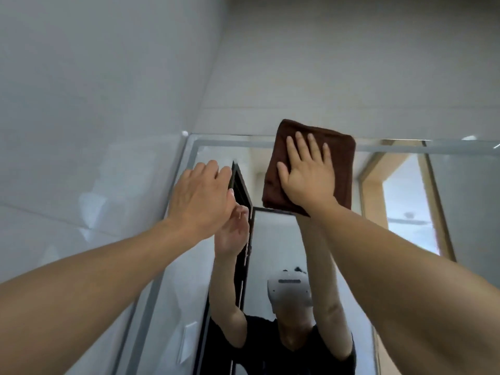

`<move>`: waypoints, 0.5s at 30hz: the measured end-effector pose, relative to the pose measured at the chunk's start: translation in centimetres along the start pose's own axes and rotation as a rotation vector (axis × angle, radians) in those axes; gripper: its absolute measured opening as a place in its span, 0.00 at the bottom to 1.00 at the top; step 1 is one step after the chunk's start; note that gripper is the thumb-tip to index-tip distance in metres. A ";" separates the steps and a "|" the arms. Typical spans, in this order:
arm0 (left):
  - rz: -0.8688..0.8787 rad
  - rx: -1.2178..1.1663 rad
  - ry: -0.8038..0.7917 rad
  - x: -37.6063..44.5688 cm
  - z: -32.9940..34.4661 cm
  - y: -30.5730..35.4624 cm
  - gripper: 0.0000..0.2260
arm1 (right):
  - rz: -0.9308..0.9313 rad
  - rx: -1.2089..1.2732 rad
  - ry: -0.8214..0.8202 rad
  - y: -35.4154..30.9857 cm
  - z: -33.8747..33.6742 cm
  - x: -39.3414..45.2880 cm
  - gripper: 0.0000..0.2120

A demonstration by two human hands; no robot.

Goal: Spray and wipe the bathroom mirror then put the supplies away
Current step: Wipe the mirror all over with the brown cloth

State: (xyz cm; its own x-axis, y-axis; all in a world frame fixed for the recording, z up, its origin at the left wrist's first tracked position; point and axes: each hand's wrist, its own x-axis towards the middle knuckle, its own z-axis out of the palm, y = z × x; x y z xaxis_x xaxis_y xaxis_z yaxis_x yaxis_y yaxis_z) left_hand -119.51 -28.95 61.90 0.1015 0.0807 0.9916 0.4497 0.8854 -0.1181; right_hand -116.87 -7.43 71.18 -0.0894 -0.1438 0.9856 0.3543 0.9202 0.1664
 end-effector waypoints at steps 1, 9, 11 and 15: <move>0.001 0.022 0.000 0.1 0.0 -0.8 0.05 | -0.028 0.014 -0.006 -2.4 0.4 0.5 0.32; -0.168 0.019 0.074 0.7 1.1 -4.5 0.03 | -0.247 0.052 -0.106 -14.9 2.3 3.3 0.31; -0.176 -0.036 0.086 0.7 1.5 -4.2 0.05 | -0.314 0.012 -0.127 -15.2 2.1 3.1 0.30; -0.162 -0.083 0.135 0.9 2.3 -1.9 0.07 | -0.358 0.004 -0.144 -12.4 1.8 2.6 0.30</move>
State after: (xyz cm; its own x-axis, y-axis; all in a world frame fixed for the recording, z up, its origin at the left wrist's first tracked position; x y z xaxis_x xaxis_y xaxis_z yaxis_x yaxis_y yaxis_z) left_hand -122.26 -29.50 63.12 0.1375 -0.1269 0.9823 0.5407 0.8406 0.0329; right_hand -123.19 -18.54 71.58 -0.3364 -0.4042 0.8506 0.2733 0.8225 0.4989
